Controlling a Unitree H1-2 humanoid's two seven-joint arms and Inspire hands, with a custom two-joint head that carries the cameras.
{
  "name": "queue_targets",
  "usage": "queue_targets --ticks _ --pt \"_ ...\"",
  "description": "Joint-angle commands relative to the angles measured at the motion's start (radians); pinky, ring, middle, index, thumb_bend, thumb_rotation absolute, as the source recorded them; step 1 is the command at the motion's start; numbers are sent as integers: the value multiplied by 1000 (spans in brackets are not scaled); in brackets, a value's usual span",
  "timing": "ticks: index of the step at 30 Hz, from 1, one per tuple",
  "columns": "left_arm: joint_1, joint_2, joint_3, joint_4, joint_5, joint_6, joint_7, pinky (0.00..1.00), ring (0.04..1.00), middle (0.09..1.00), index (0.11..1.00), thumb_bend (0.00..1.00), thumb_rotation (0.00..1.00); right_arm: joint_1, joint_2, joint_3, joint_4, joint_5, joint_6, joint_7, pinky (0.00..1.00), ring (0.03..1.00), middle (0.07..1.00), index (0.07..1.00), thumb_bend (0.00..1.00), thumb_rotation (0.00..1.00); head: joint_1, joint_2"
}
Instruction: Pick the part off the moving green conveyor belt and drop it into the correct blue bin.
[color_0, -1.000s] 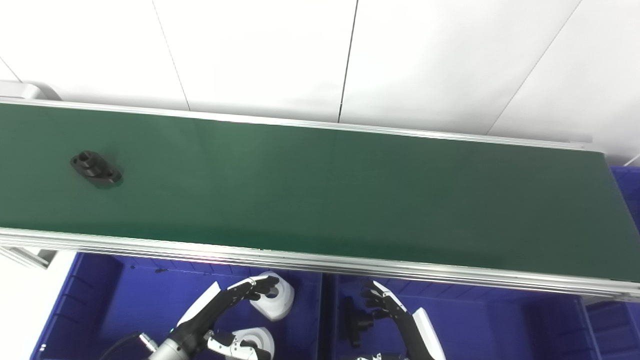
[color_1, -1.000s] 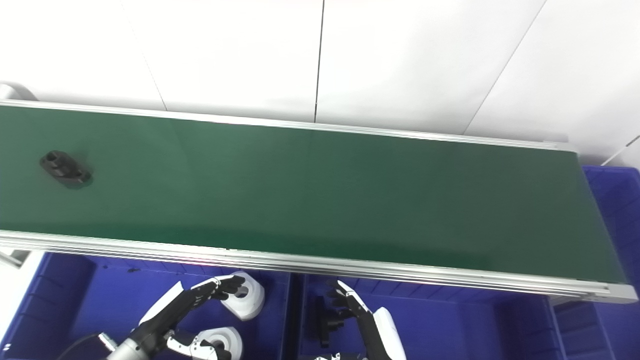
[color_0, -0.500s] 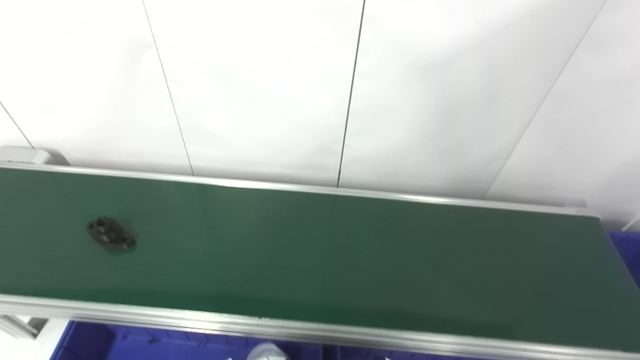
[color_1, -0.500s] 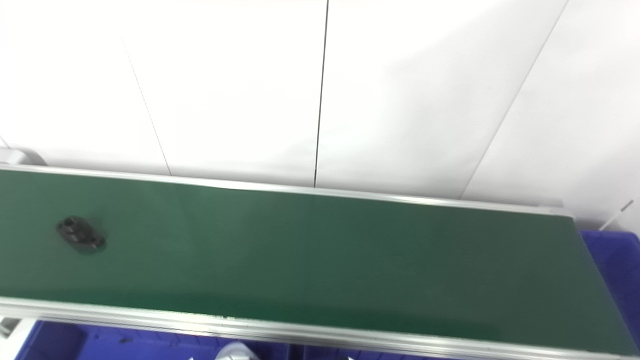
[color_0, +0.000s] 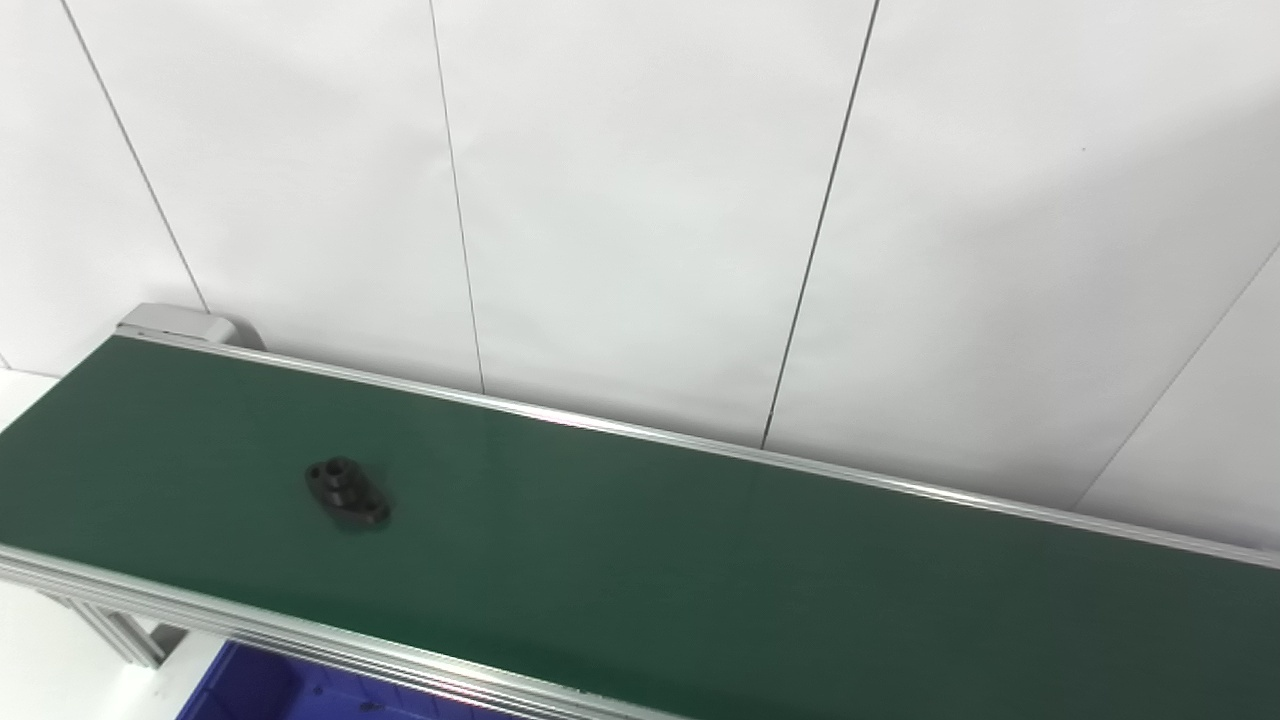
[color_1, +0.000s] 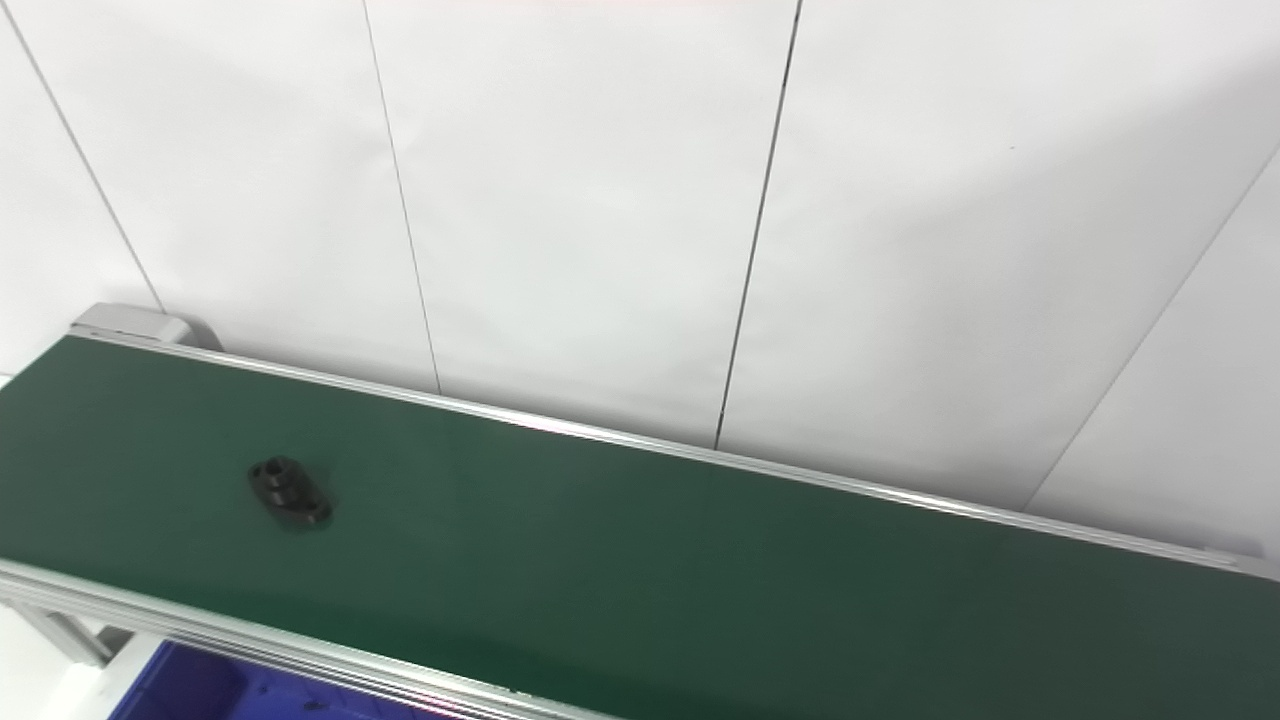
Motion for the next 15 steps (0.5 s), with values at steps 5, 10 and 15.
queue_targets --ticks 5,10,15 --pt "-15 16 0 -13 -9 -37 19 684 736 785 772 849 237 1 -20 33 -36 46 -62 -69 655 773 796 878 887 157 -5 22" --pt "-4 18 15 -27 -15 -37 2 679 735 783 769 860 243 8 -49 88 -90 78 -62 -144 583 759 806 880 880 156 -14 56" --pt "14 41 16 -67 1 -37 27 673 735 787 765 858 219 20 -81 128 -186 49 -62 -231 629 738 797 890 870 159 -47 111"
